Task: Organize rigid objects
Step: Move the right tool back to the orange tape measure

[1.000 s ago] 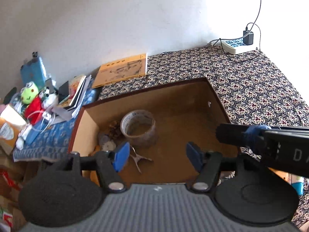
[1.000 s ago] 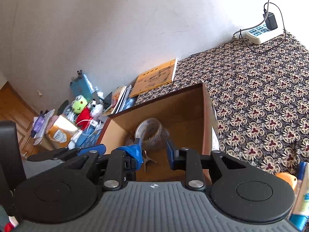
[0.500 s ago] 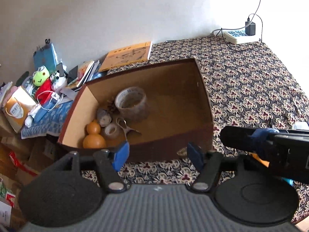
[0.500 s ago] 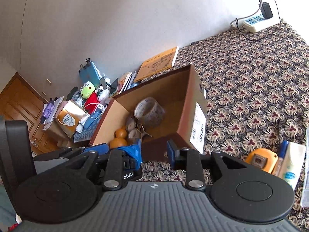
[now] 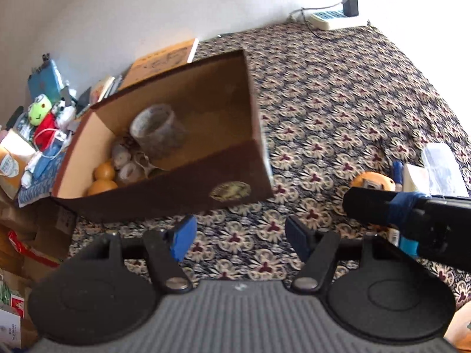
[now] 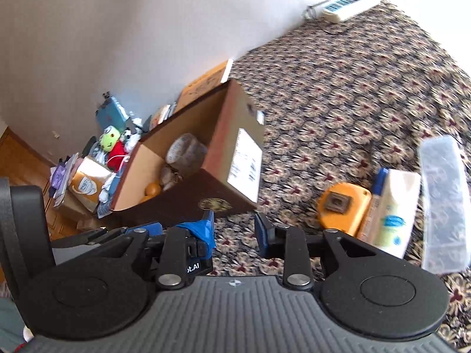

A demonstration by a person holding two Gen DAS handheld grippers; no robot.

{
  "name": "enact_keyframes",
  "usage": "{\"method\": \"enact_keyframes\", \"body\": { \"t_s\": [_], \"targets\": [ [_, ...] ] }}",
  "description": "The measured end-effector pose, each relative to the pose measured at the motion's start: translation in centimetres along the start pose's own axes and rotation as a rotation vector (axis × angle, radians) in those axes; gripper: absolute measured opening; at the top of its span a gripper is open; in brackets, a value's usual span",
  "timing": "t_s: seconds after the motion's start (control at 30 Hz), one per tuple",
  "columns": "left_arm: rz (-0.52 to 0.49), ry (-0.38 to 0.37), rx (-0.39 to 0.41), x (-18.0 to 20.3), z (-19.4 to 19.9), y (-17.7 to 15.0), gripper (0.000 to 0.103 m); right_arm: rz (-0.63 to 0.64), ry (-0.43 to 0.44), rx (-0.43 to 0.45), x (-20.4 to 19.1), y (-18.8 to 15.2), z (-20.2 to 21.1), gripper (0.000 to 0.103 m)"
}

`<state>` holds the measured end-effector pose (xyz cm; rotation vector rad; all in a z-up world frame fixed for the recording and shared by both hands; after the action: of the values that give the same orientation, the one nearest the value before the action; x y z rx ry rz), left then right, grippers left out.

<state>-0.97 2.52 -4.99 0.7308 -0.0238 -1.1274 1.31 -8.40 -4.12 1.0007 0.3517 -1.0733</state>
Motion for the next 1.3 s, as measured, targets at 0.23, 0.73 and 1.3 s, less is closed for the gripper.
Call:
{"method": "enact_keyframes", "body": {
  "t_s": [0.23,0.73,1.3],
  "targets": [
    [-0.046,-0.048,-0.011,2.9,-0.1,0.3,0.070,-0.058,-0.047,0.029,2.9,-0.3,1.7,0.016],
    [-0.145,-0.141,-0.024,8.4,-0.7,0.7,0.070,-0.165,-0.128,0.097,7.7,-0.3,4.5,0.016],
    [-0.105,-0.338,-0.046,6.8,-3.7,-0.2,0.072,-0.165,-0.152,0.045,8.6,0.6,1.0,0.016]
  ]
}}
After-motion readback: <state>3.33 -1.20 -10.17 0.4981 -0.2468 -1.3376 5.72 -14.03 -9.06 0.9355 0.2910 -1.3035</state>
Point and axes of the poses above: each gripper's, at about its wrist camera, not at the fingertips, and z roughly against the way its jaws point, x to its right, y to its top, the point moved 7 cm from there along -z, roughly the way its jaws point, and after that the axes turned 7 degrees about y, right-handed, at the moved point
